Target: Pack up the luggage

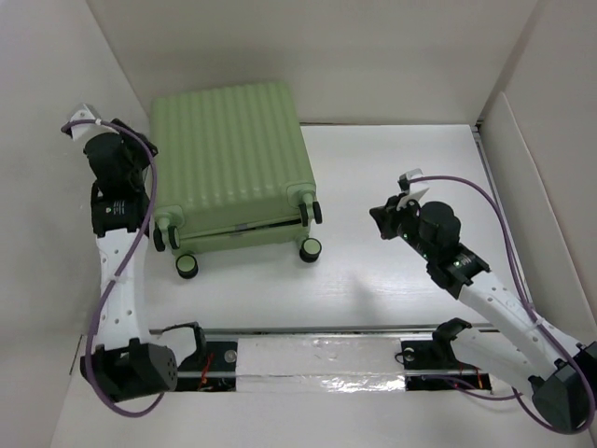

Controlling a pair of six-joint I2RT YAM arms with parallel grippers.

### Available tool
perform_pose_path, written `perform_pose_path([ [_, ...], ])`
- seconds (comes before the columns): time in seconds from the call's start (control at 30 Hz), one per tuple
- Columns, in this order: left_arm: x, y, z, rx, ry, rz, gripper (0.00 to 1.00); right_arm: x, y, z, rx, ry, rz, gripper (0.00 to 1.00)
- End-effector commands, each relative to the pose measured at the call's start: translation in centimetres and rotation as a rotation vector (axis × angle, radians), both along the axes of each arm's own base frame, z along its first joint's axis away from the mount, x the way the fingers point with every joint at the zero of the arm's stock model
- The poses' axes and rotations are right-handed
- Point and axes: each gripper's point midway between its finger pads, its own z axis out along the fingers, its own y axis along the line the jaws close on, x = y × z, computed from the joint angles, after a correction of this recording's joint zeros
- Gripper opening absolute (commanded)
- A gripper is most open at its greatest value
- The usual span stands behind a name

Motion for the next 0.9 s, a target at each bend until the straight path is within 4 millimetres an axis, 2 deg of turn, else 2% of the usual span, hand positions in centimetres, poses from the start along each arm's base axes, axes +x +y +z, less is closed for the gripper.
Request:
perform_pose_path([
  [0.0, 0.6, 4.3, -3.8, -0.034, 0.057, 0.218, 0.38, 0.5, 0.2, 1.8, 0.025, -0.063, -0.008, 0.0],
  [0.03, 0.7, 4.8, -4.9, -0.039, 0.07, 0.238, 0.38, 0.2, 0.5, 1.9, 0.027, -0.067, 0.003, 0.01],
  [0.1, 1.3, 6.0, -8.2, -0.035, 0.139, 0.289, 0.39, 0.1, 0.5, 2.0, 0.028, -0.065, 0.009, 0.01],
  [0.13, 1.0, 7.4, -9.4, -0.042, 0.166, 0.324, 0.39, 0.0, 0.5, 2.2, 0.031, -0.074, 0.009, 0.02],
  [0.2, 1.1, 8.5, -13.1, -0.076, 0.253, 0.345, 0.39, -0.2, 0.4, 2.5, 0.035, -0.081, 0.009, 0.02],
  [0.3, 0.7, 9.9, -17.3, -0.113, 0.343, 0.375, 0.39, -0.5, 0.3, 2.9, 0.041, -0.091, 0.017, 0.03],
  [0.47, 0.6, 9.7, -20.7, -0.118, 0.424, 0.362, 0.38, -0.8, 0.1, 3.4, 0.047, -0.102, 0.015, 0.04],
  [0.57, 1.0, 7.6, -24.6, -0.226, 0.524, 0.265, 0.37, -0.9, -0.1, 3.5, 0.046, -0.104, 0.011, 0.04],
  [0.6, 1.3, 5.8, -25.7, -0.285, 0.545, 0.178, 0.36, -0.9, -0.3, 3.6, 0.046, -0.108, 0.0, 0.05],
  [0.67, 0.8, 3.8, -28.3, -0.367, 0.576, 0.14, 0.31, -0.9, -0.7, 3.7, 0.039, -0.103, -0.021, 0.05],
  [0.73, 1.0, -0.1, -27.9, -0.409, 0.548, 0.028, 0.31, -1.0, -1.5, 4.2, 0.036, -0.111, -0.054, 0.05],
  [0.77, 0.4, -3.0, -28.1, -0.422, 0.537, -0.033, 0.31, -1.1, -2.1, 4.6, 0.048, -0.121, -0.084, 0.05],
  [0.8, 0.2, -3.2, -27.7, -0.422, 0.516, -0.046, 0.31, -1.0, -2.4, 4.4, 0.043, -0.118, -0.103, 0.05],
  [0.83, 0.0, -4.7, -27.4, -0.425, 0.502, -0.077, 0.31, -1.0, -2.9, 4.7, 0.053, -0.125, -0.129, 0.05],
  [0.87, -0.8, -7.8, -27.9, -0.444, 0.503, -0.134, 0.31, -0.9, -3.1, 4.6, 0.055, -0.124, -0.145, 0.05],
])
